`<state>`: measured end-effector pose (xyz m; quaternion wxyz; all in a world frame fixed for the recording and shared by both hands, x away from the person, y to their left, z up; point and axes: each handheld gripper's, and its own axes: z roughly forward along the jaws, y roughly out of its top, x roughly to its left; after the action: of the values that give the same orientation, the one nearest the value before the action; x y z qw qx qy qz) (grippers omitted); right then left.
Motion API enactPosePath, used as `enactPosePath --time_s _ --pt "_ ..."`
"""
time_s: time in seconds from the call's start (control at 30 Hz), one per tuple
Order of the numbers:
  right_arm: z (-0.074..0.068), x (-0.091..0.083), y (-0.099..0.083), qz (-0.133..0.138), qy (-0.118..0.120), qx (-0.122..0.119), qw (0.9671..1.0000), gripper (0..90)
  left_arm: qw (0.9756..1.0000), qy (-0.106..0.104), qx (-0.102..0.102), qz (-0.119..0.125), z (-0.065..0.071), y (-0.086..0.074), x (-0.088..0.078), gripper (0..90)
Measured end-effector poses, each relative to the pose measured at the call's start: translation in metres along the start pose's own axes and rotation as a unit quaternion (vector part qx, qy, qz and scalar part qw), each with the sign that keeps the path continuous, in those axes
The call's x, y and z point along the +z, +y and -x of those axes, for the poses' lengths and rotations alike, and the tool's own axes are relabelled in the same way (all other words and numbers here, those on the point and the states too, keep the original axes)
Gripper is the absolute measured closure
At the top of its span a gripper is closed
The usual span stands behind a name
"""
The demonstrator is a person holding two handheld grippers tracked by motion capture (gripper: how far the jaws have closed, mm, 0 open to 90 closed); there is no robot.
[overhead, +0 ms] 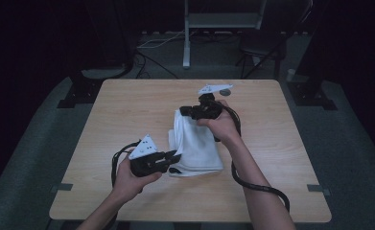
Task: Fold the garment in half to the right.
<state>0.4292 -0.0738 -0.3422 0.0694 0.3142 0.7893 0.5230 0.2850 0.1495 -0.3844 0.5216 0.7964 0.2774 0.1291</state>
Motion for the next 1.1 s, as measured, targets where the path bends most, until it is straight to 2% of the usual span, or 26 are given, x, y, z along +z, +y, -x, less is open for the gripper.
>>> enactPosePath --time_s 0.1,0.23,0.37,0.5,0.57,0.7,0.8,0.93,1.03,1.1 --pt "-0.004 0.008 -0.002 -0.010 0.001 -0.010 0.9999 86.2 1.0000 0.006 -0.003 -0.004 0.001 -0.004 -0.002 78.1" --pt "-0.006 0.022 -0.009 -0.027 -0.009 -0.016 0.9995 86.1 0.9993 0.023 -0.009 -0.028 -0.002 -0.015 -0.001 77.6" --pt "-0.002 0.036 -0.019 -0.051 -0.027 -0.016 0.9982 85.7 0.9975 0.031 -0.024 -0.059 -0.008 -0.027 0.007 76.7" --pt "0.002 0.049 -0.030 -0.072 -0.040 -0.016 0.9965 84.9 0.9962 0.034 -0.035 -0.072 -0.009 -0.032 0.013 75.7" --pt "0.003 0.055 -0.035 -0.085 -0.048 -0.018 0.9951 82.7 0.9953 0.041 -0.043 -0.077 -0.011 -0.034 0.015 74.2" --pt "0.000 0.059 -0.038 -0.102 -0.055 -0.033 0.9927 69.5 0.9926 0.040 -0.058 -0.099 -0.014 -0.039 0.020 68.7" --pt "-0.002 0.043 -0.031 -0.086 -0.056 -0.035 0.9941 62.4 0.9919 0.037 -0.062 -0.104 -0.017 -0.041 0.022 63.6" --pt "-0.001 0.000 -0.023 -0.067 -0.080 -0.042 0.9937 55.7 0.9924 0.033 -0.066 -0.098 -0.016 -0.039 0.020 56.2" --pt "0.004 -0.027 -0.032 -0.077 -0.094 -0.035 0.9920 52.0 0.9928 0.033 -0.068 -0.093 -0.015 -0.036 0.018 51.6" --pt "0.009 -0.036 -0.042 -0.094 -0.098 -0.032 0.9903 49.7 0.9937 0.035 -0.063 -0.086 -0.013 -0.034 0.015 51.2"
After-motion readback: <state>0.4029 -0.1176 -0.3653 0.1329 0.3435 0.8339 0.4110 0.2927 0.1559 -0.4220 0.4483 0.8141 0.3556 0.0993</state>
